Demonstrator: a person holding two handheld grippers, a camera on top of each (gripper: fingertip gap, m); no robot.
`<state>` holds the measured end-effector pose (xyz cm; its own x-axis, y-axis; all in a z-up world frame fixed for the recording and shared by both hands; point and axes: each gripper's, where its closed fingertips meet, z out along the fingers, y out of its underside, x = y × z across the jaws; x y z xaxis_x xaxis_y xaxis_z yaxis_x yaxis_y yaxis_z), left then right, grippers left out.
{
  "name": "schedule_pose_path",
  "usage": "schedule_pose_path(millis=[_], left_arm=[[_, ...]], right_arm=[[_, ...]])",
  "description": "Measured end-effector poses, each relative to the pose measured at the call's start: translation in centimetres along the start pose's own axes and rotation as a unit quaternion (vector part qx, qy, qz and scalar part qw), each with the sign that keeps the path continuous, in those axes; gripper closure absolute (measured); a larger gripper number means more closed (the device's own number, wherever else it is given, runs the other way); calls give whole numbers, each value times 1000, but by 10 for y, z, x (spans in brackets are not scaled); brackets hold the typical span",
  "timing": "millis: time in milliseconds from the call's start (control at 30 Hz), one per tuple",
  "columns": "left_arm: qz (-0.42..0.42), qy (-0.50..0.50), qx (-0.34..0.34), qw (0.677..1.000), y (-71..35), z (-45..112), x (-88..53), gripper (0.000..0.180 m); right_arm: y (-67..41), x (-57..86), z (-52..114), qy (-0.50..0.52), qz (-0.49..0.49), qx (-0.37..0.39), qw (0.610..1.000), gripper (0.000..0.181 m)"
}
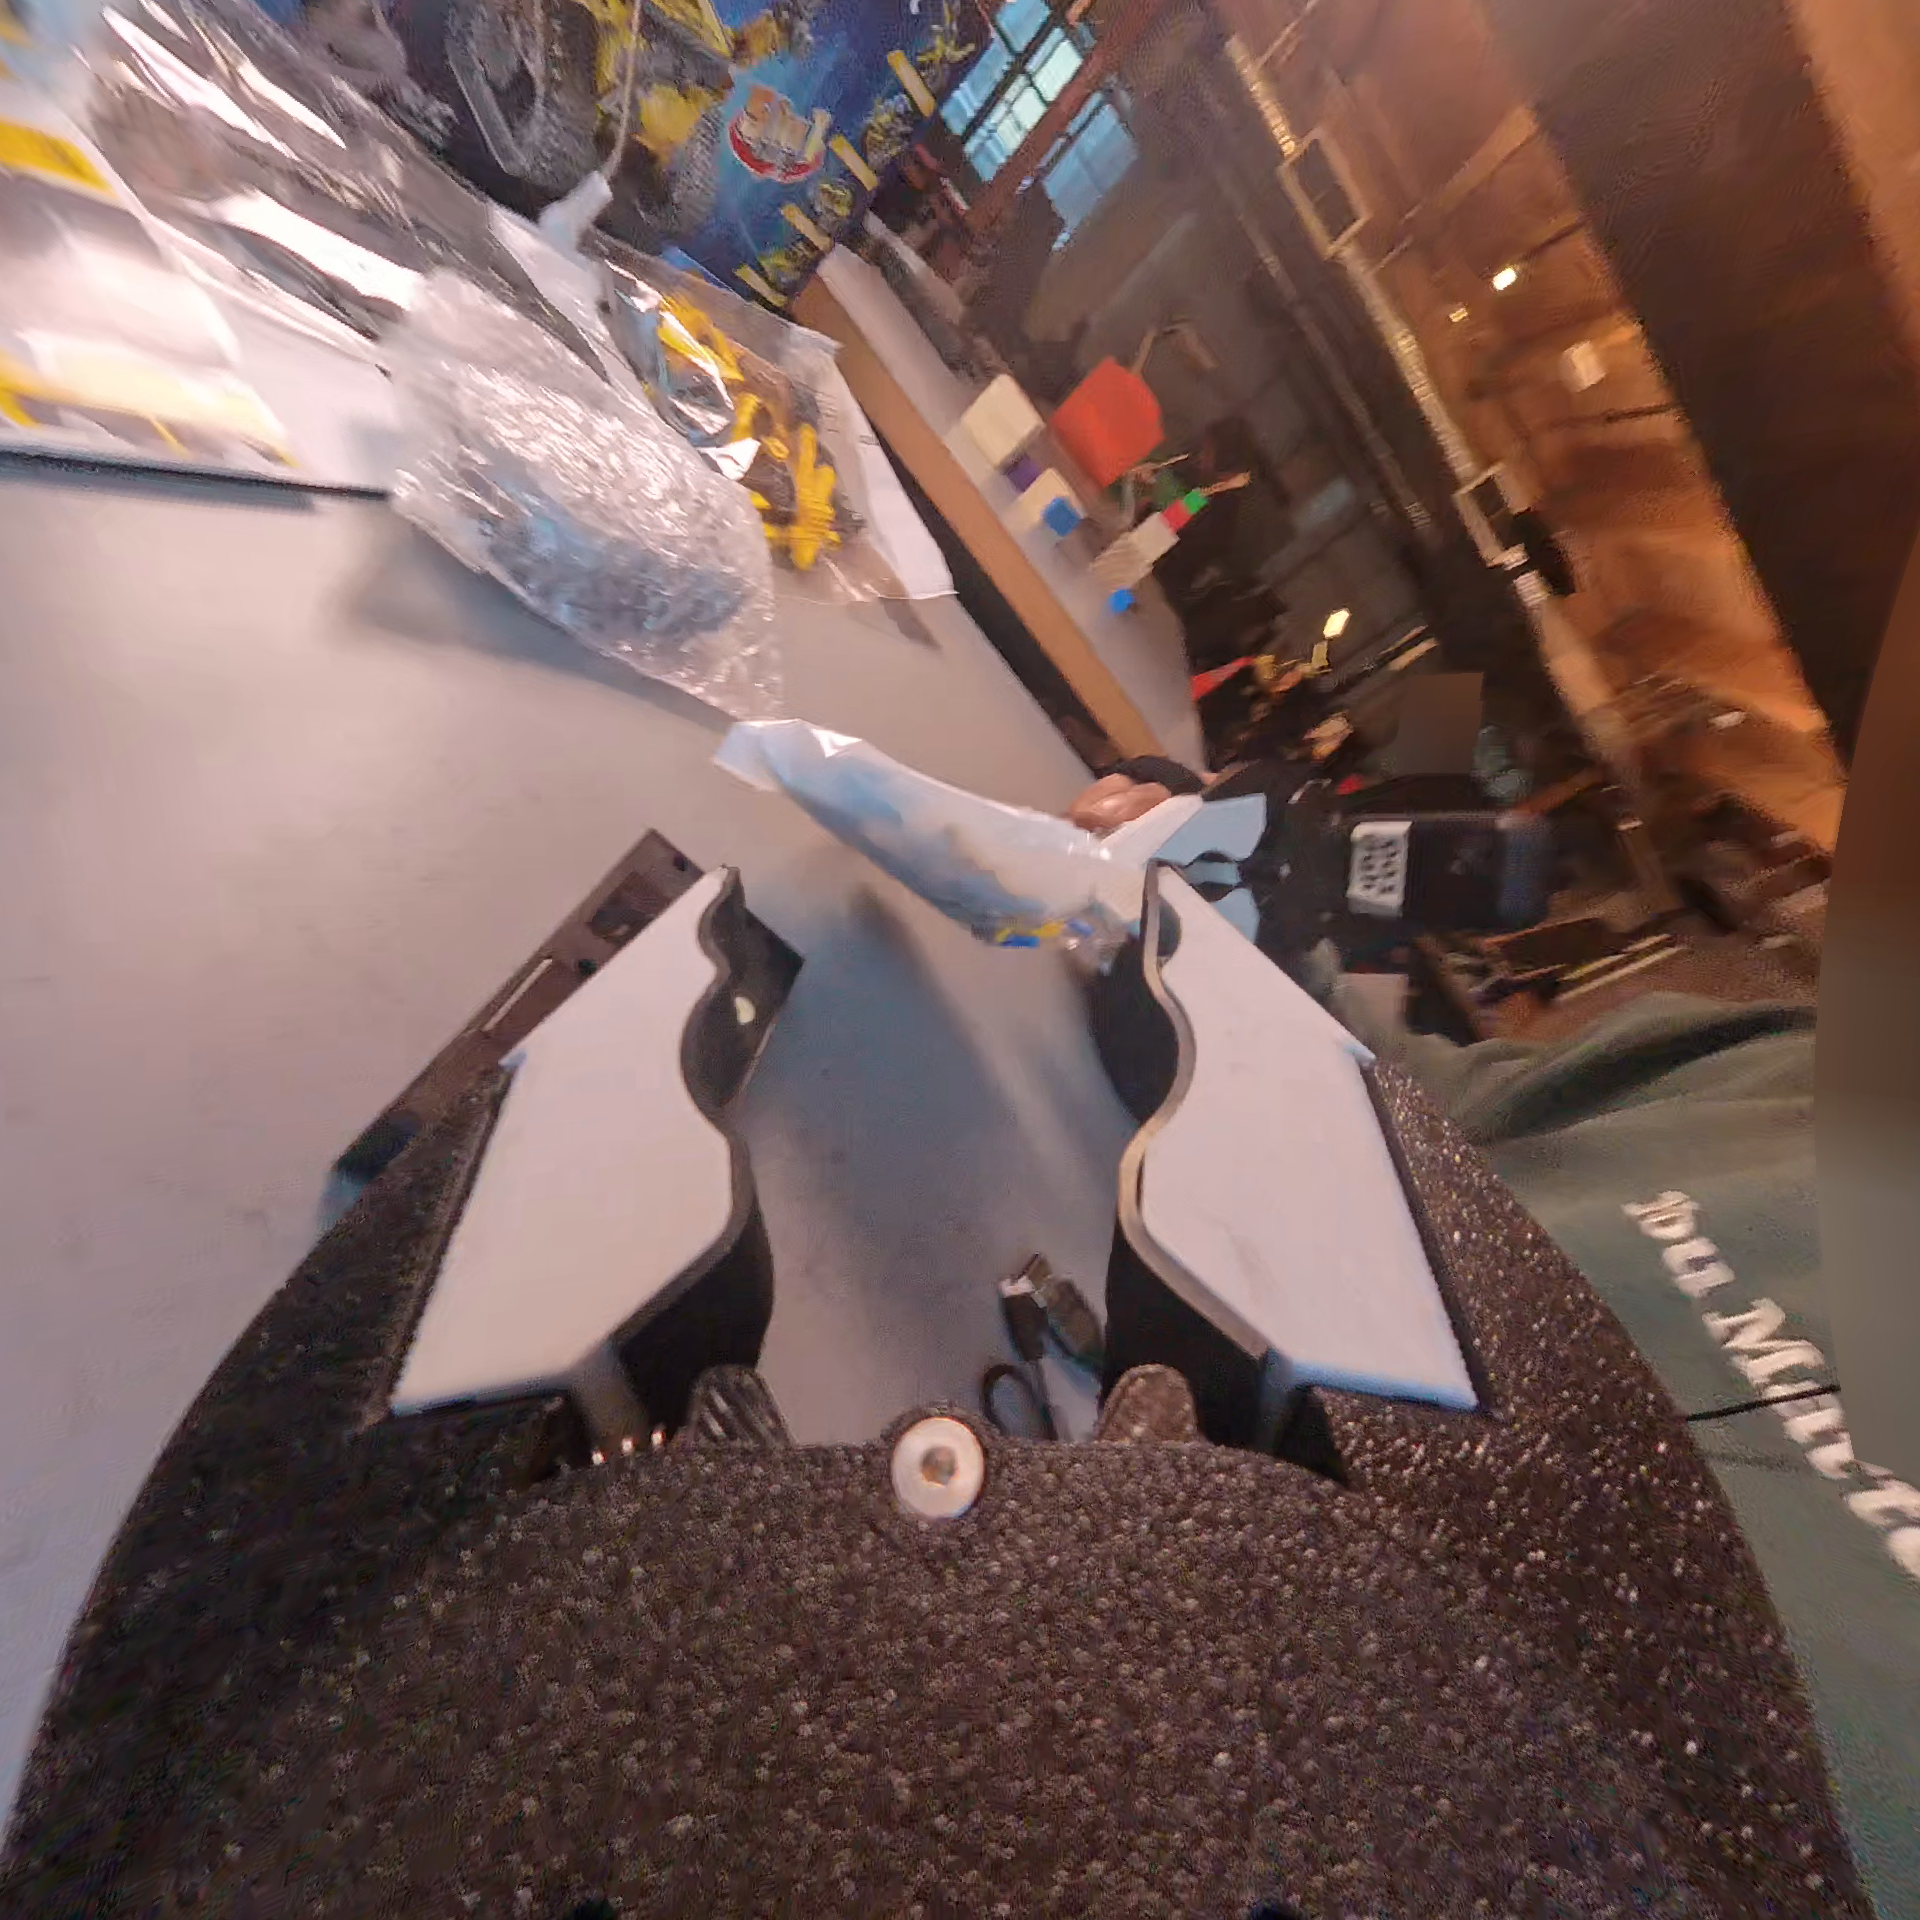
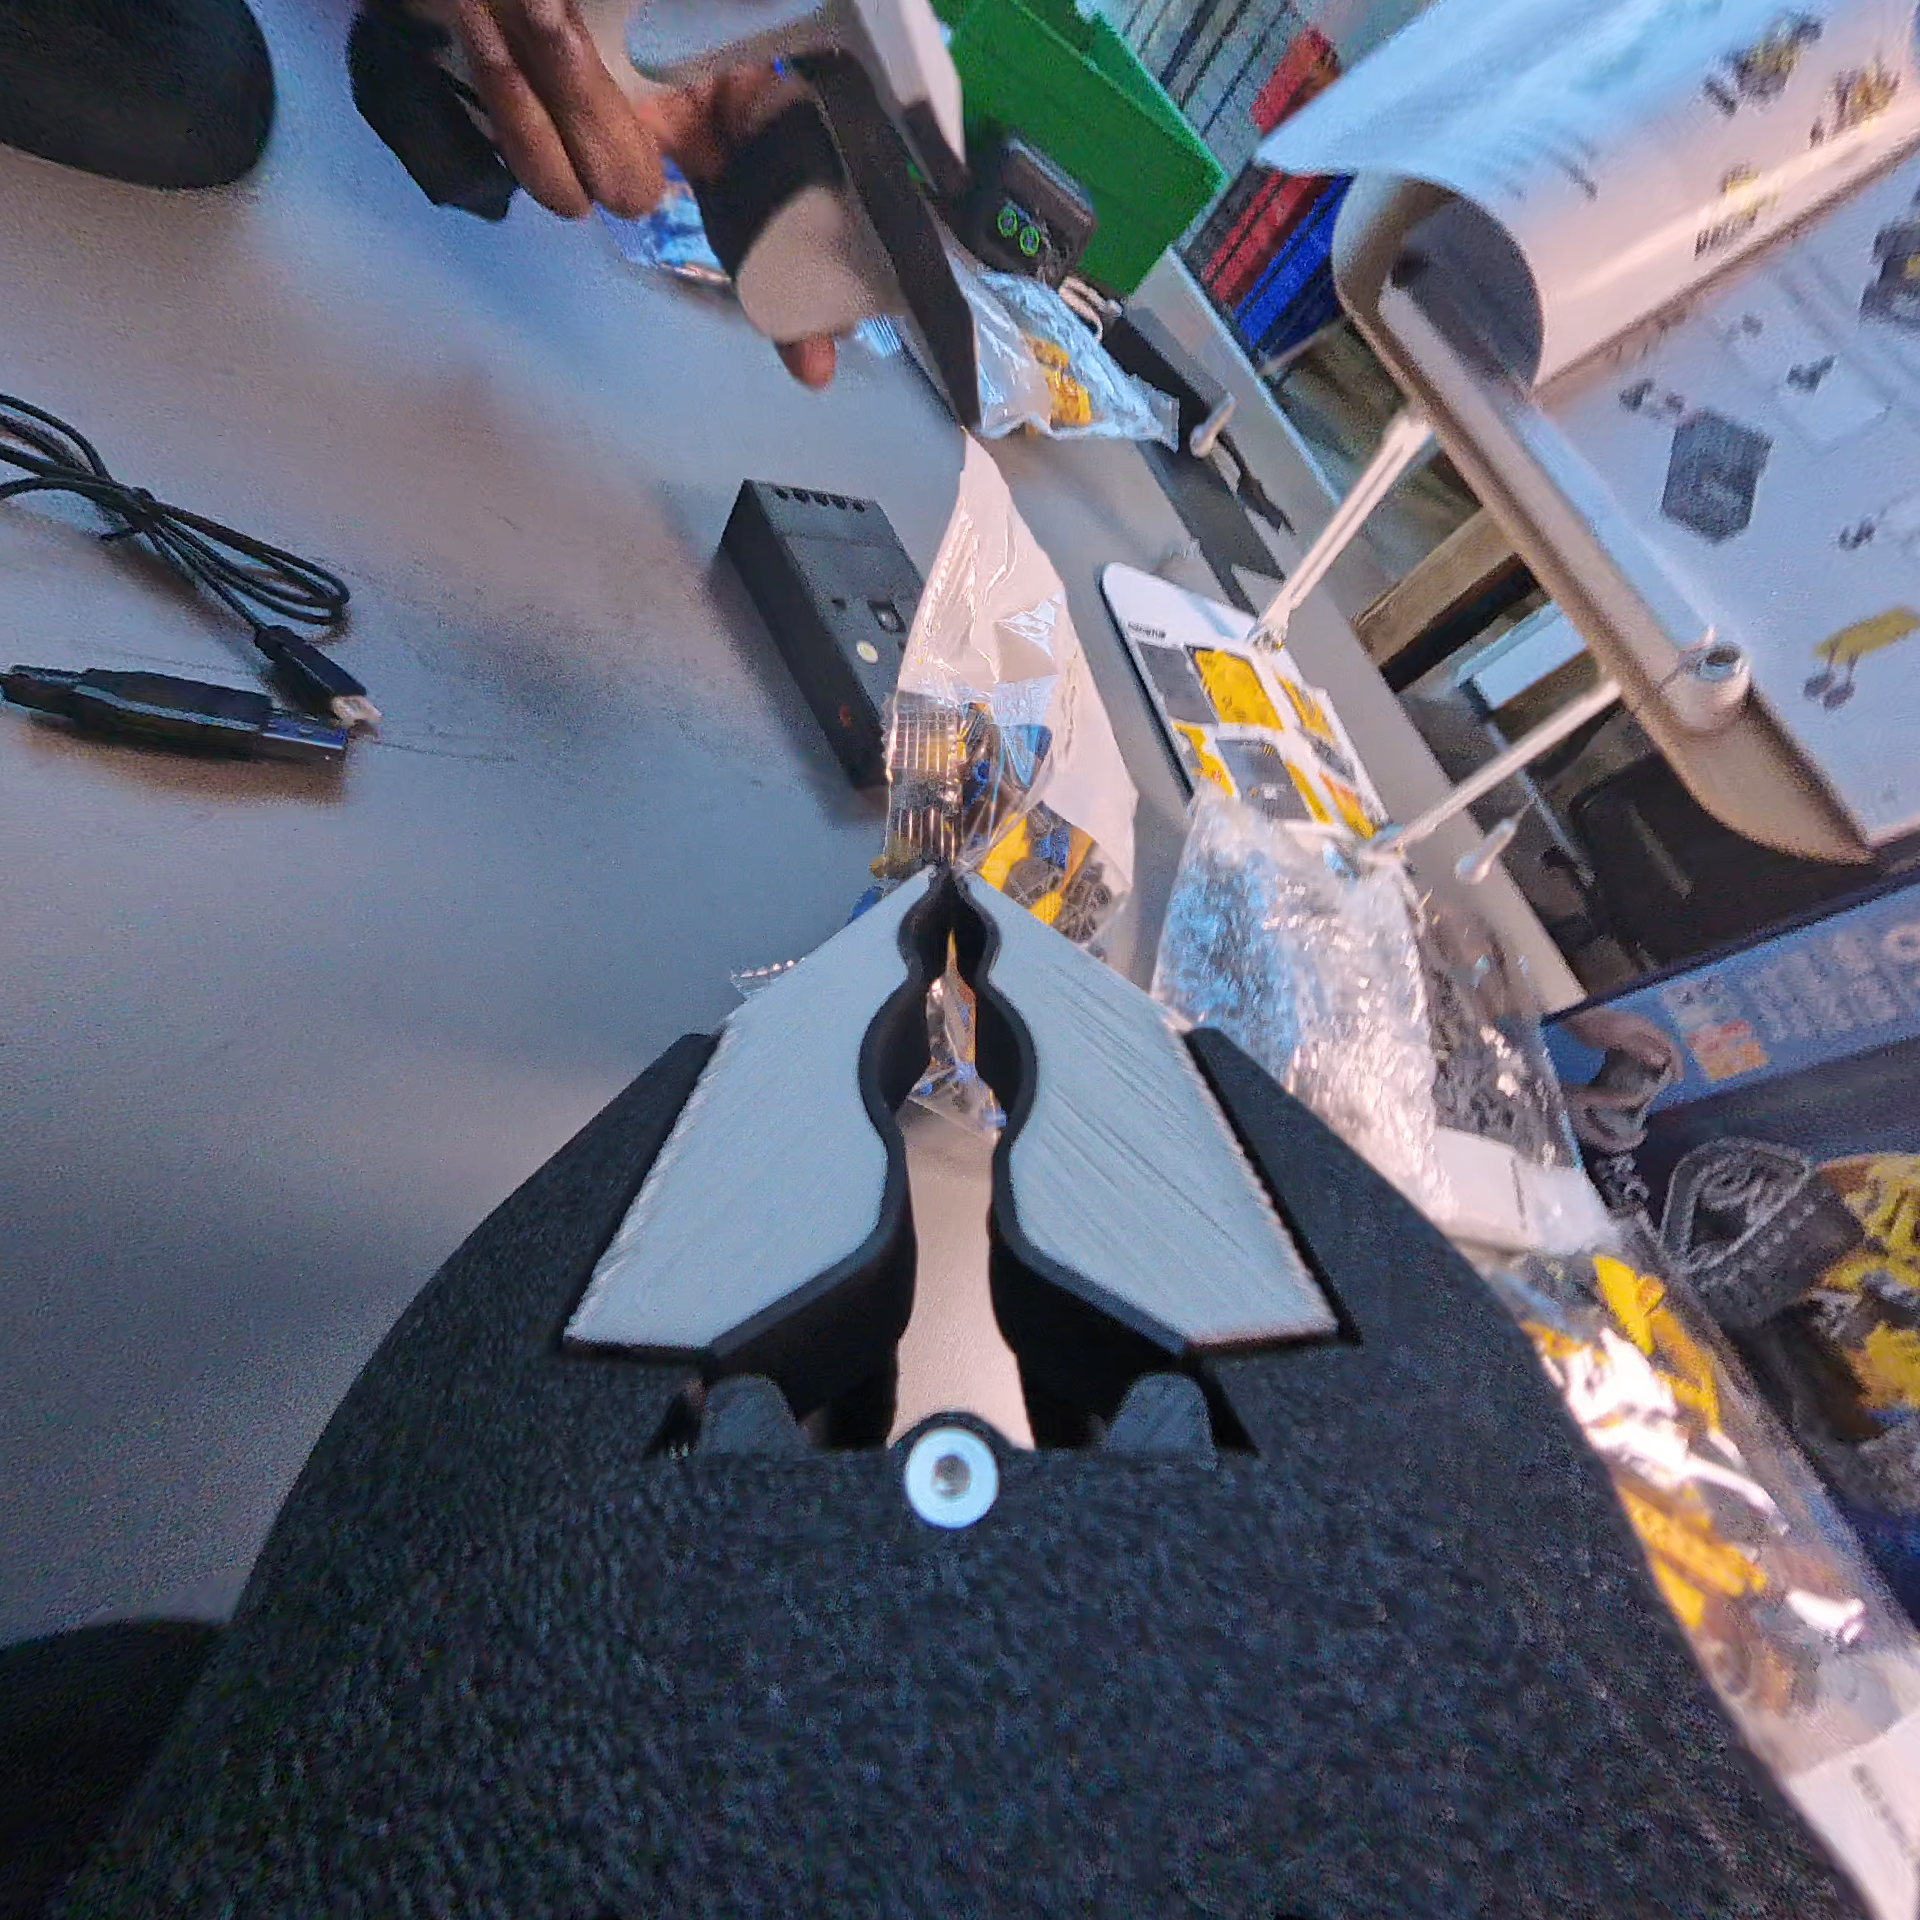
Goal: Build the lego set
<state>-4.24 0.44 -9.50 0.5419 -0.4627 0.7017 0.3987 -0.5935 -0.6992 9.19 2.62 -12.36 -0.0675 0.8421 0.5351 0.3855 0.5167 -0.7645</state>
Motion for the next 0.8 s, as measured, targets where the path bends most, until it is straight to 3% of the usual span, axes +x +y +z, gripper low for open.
schedule_pose_path(millis=[100, 200, 300, 367, 400, 533, 667, 733, 800], left_arm=[[-112, 84, 0, 990, -1, 25, 4, 98], [-143, 98, -15, 985, 6, 40, 2, 100], [-153, 129, 5, 980, 0, 40, 10, 130], [-117, 127, 26, 985, -7, 34, 9, 159], [-96, 134, 37, 986, -11, 29, 12, 164], [-27, 148, 73, 986, -28, 12, 23, 166], [2, 143, 101, 985, -44, -6, 20, 167], [12, 139, 107, 984, -45, -10, 18, 166], [6, 152, 116, 982, -46, -12, 18, 166]], right_arm=[[-21, -5, 13, 13, -96, 28, 995, 181], [-39, -10, 20, 37, -204, 46, 977, 181], [-47, -20, 26, 49, -306, 50, 949, 181], [-52, -26, 30, 54, -337, 61, 938, 181], [-54, -26, 31, 56, -338, 65, 937, 181], [-65, -11, 29, 43, -215, 95, 971, 179], [-70, 10, 27, -12, 11, 132, 991, 144], [-69, 23, 31, -37, 125, 142, 981, 127], [-64, 35, 38, -49, 200, 143, 968, 121]])
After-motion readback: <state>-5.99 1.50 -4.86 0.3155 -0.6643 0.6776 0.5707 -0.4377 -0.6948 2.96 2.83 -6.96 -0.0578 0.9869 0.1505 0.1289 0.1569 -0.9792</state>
